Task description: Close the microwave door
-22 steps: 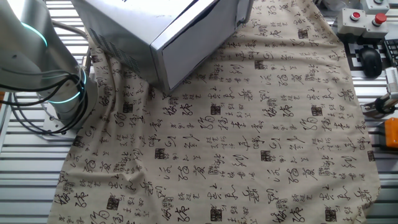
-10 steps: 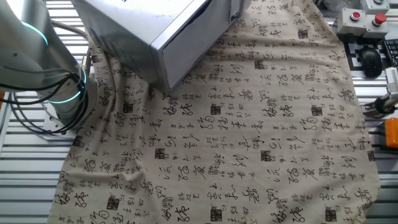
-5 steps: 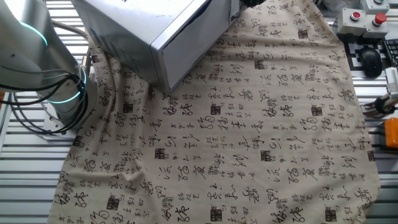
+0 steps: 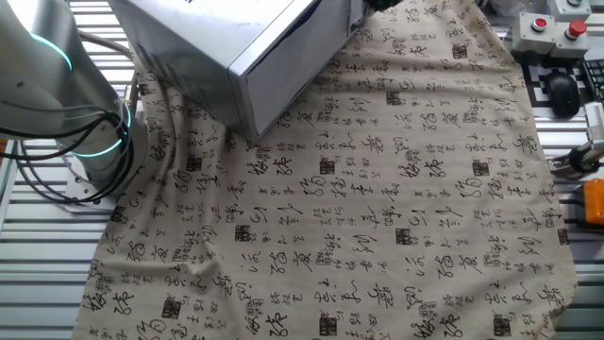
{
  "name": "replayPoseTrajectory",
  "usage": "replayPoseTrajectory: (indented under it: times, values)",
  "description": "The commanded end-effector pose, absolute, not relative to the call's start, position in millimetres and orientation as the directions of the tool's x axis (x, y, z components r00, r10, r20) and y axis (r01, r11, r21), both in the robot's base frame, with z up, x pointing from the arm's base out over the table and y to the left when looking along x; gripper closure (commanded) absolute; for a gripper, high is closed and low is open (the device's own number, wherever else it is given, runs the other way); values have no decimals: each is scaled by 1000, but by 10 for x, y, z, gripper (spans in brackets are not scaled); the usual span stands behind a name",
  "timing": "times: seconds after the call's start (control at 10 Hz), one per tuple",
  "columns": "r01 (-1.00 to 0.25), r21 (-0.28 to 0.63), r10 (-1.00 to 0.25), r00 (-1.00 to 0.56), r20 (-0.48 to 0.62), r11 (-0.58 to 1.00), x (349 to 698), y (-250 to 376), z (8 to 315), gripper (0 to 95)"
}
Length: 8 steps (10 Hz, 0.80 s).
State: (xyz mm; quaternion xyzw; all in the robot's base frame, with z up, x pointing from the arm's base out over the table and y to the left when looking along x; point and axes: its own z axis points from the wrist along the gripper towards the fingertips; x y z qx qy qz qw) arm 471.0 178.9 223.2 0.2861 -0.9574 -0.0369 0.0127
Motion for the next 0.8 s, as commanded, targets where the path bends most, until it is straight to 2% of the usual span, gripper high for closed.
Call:
replayPoseTrajectory:
  times: [0.1, 0.4, 0.5, 0.8]
  values:
    - [-577, 77, -578, -816, -6, 813, 4801, 1339, 2014, 950]
    - [-649, 83, -650, -760, -17, 756, 5044, 799, 1806, 950]
    - [-660, 87, -662, -749, -14, 746, 5044, 799, 1806, 950]
    - [-600, 66, -602, -798, 27, 797, 5044, 799, 1806, 950]
